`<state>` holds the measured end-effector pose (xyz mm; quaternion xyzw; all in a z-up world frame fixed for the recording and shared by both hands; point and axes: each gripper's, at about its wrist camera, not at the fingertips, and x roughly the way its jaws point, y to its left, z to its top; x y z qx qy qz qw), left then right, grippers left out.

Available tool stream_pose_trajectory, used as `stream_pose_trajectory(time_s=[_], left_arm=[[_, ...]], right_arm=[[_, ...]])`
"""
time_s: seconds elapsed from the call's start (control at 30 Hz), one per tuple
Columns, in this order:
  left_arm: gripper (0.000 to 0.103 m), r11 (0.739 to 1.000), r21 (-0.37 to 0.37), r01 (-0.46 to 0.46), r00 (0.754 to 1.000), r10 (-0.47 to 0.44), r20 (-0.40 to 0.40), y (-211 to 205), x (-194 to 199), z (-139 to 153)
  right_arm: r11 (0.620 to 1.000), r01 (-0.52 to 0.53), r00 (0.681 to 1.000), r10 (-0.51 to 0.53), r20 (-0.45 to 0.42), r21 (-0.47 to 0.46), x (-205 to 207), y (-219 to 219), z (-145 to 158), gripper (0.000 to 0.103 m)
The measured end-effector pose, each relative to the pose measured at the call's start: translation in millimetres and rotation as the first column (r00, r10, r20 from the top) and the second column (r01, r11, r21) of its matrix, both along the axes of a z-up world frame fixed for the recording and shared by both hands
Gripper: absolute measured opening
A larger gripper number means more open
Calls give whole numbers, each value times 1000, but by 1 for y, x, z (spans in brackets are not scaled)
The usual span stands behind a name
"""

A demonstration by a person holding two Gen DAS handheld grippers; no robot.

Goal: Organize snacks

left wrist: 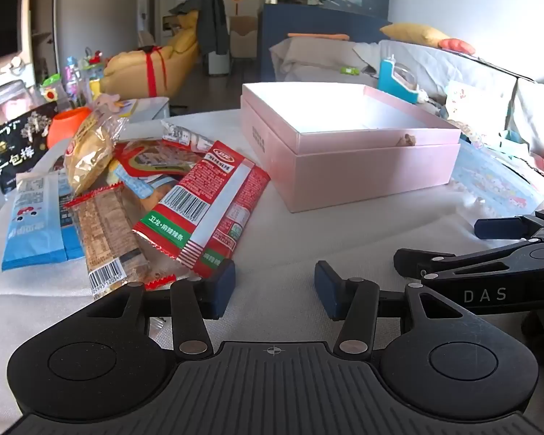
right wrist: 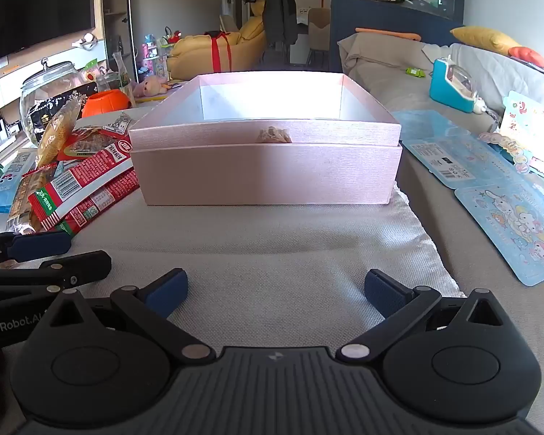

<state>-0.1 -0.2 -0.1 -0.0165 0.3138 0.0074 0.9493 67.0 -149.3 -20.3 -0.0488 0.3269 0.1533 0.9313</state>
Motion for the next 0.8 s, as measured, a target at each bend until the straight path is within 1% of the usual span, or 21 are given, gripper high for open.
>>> stream_pose_trajectory(time_s=[0.8], left_arm=[[54, 1000, 4, 0, 1000, 0, -2, 0, 0, 0]], right_arm=[[1000, 0, 1000, 0, -2, -1, 0, 0, 0, 103]])
